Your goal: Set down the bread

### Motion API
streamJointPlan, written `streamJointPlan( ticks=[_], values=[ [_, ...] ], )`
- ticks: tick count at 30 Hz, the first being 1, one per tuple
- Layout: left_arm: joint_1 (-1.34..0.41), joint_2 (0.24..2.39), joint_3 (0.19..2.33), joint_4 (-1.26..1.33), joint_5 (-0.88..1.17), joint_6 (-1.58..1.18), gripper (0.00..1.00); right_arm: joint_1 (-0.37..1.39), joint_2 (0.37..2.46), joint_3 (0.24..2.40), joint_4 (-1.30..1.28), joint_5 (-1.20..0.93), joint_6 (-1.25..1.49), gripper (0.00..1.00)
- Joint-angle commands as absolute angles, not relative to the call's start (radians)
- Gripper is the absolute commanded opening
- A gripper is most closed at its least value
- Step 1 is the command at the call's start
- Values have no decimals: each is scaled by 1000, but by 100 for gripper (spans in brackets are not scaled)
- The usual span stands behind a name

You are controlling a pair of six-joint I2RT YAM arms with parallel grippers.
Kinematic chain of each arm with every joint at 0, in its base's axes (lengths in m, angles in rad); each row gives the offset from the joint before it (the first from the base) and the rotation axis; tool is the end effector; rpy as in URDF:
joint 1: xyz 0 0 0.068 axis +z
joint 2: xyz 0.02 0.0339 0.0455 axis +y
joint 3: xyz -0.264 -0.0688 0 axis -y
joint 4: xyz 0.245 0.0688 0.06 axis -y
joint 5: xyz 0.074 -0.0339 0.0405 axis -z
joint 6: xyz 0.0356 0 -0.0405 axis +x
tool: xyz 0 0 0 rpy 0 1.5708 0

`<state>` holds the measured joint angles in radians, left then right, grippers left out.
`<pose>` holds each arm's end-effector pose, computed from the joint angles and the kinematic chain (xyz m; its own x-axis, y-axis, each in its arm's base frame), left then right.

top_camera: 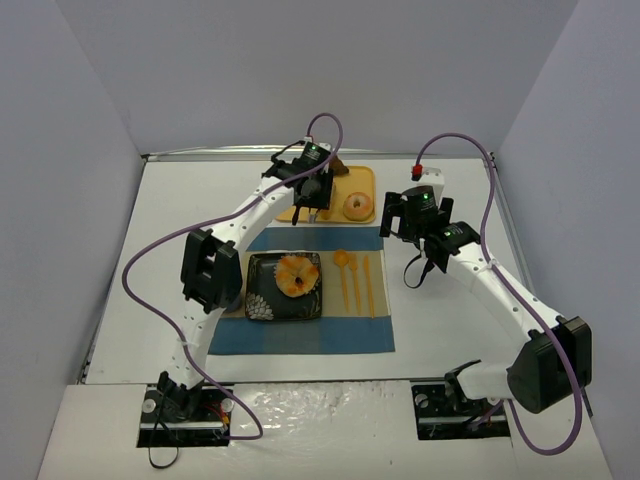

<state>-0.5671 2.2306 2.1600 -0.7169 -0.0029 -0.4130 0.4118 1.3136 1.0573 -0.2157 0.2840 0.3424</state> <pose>0.4283 -0.2727 0.2870 -0.7623 0.0097 -0.6471 0.2506 0.9263 -0.2813 0.2802 0.1115 0.3156 -0.4447 0.1575 -0.8817 -0.0066 0.9838 0.1790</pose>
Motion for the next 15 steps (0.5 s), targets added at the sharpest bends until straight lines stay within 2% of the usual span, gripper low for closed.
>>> streamJointPlan(
  ticks=[1, 15],
  values=[
    [-561, 2134, 2148, -667, -22, -422, 0, 403, 1266, 1061, -196, 318, 339, 100],
    [-579, 1968, 2041, -675, -63, -398, 0, 400, 1281, 1063, -193, 322, 350, 100]
  ],
)
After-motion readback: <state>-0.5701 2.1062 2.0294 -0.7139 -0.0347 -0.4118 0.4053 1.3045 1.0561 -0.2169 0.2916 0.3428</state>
